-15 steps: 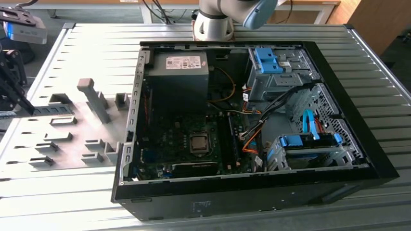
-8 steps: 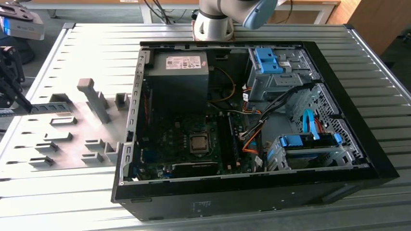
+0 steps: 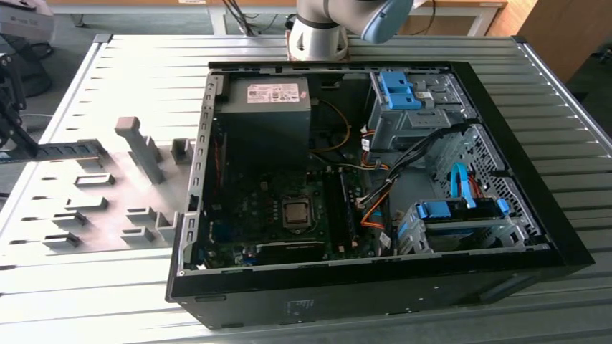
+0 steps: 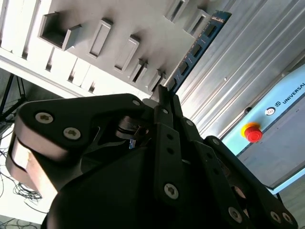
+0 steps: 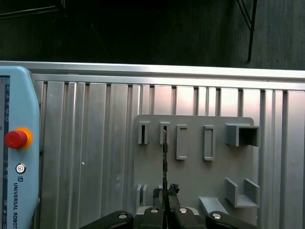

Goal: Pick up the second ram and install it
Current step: 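Pick up the second ram and move it above second insertion slot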

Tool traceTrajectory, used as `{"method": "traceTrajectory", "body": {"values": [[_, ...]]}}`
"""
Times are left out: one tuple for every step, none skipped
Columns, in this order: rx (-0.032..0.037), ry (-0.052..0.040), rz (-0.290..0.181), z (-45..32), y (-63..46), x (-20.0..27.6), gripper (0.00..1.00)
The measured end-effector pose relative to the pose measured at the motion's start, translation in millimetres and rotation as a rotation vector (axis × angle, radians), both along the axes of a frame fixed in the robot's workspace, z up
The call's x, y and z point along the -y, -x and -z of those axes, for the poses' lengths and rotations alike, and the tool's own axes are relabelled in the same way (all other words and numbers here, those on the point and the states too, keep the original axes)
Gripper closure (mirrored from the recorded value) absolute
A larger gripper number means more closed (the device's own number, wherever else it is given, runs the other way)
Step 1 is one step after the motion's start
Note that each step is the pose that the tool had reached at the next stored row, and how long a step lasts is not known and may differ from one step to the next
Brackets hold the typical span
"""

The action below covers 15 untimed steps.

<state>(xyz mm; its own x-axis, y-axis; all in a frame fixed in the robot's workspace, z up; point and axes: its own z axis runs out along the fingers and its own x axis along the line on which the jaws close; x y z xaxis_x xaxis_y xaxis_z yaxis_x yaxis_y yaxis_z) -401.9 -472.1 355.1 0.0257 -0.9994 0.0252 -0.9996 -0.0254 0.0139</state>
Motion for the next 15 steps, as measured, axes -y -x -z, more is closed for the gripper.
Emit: {"method": "traceTrajectory", "body": {"values": [[-0.0001, 0.0004, 0.0, -2.9, 0.0, -0.1, 0.86], [-0.0001, 0.0007, 0.0, -5.7, 0.0, -0.2, 0.86], [0.0, 0.0009, 0.0, -8.9, 0.0, -0.3, 0.86], [0.0001, 0.0011, 0.0, -12.0, 0.0, -0.4, 0.86], [0.0, 0.0013, 0.0, -15.3, 0.0, -0.5, 0.86], [-0.0001, 0.0015, 0.0, -18.3, 0.0, -0.5, 0.86], [0.0, 0.0016, 0.0, -21.3, 0.0, -0.7, 0.86], [0.0, 0.0018, 0.0, -24.6, 0.0, -0.8, 0.86], [0.0, 0.002, 0.0, -27.7, 0.0, -0.9, 0.86], [-0.0001, 0.0022, 0.0, -30.9, 0.0, -1.0, 0.86], [-0.0001, 0.0023, 0.0, -34.1, 0.0, -1.1, 0.86], [0.0, 0.0024, 0.0, -37.1, 0.0, -1.2, 0.86], [0.0, 0.0025, 0.0, -39.9, 0.0, -1.3, 0.86], [-0.0001, 0.0026, 0.0, -42.9, 0.0, -1.3, 0.86], [0.0, 0.0026, 0.0, -45.4, 0.0, -1.4, 0.86]]}}
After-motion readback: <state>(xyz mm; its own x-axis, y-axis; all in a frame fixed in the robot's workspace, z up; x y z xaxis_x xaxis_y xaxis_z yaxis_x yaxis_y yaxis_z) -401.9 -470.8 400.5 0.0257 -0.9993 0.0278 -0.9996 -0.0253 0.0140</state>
